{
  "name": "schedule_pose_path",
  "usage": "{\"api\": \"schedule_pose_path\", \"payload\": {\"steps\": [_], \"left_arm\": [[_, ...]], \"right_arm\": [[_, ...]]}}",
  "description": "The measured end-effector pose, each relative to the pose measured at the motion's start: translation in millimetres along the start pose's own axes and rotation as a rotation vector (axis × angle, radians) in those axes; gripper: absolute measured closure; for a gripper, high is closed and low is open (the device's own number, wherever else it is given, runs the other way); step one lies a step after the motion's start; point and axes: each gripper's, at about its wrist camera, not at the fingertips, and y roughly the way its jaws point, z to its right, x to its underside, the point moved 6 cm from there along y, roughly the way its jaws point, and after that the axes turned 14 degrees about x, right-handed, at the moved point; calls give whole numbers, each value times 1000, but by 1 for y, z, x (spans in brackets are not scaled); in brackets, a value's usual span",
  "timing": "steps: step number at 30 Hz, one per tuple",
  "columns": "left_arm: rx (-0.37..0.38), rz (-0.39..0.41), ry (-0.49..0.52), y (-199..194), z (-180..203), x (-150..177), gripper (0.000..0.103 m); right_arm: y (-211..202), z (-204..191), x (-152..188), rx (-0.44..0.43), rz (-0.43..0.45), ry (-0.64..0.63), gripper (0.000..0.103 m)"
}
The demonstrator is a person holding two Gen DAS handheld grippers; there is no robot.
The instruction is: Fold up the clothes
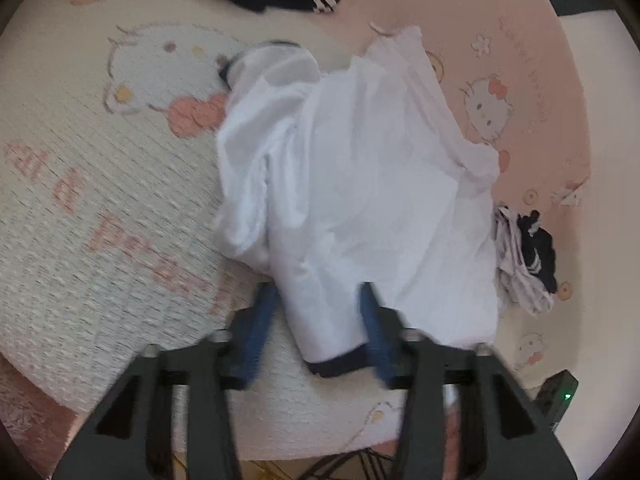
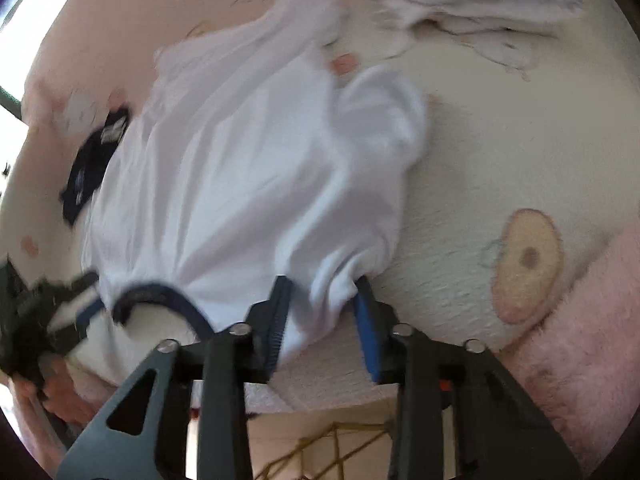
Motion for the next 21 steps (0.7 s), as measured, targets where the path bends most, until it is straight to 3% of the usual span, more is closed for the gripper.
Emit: {"api": "schedule_pose_path", "payload": {"steps": [3, 4, 6, 8, 13, 18, 21], "left_arm": [[-28, 14, -63, -1, -6, 1, 72], [-9, 17, -99, -1, -8, 1, 72], [42, 33, -162, -7, -13, 1, 66], [78, 30, -188, -9, -19, 2, 61], [155, -15, -219, 2, -16, 5, 60], [172, -30, -204, 7, -9, 6, 60], [190, -30, -177, 14, -2, 6, 60]], "right_arm": [[-7, -16, 7, -119, -24, -20, 73], [-9, -14, 7, -150, -31, 7, 61], [-11, -7, 5, -196, -46, 73, 48], [-5, 6, 5, -161, -74, 138, 47], [7, 40, 6, -11, -102, 204, 51], [12, 15, 7, -153, -130, 171, 53], [12, 5, 4, -195, -131, 140, 53]]}}
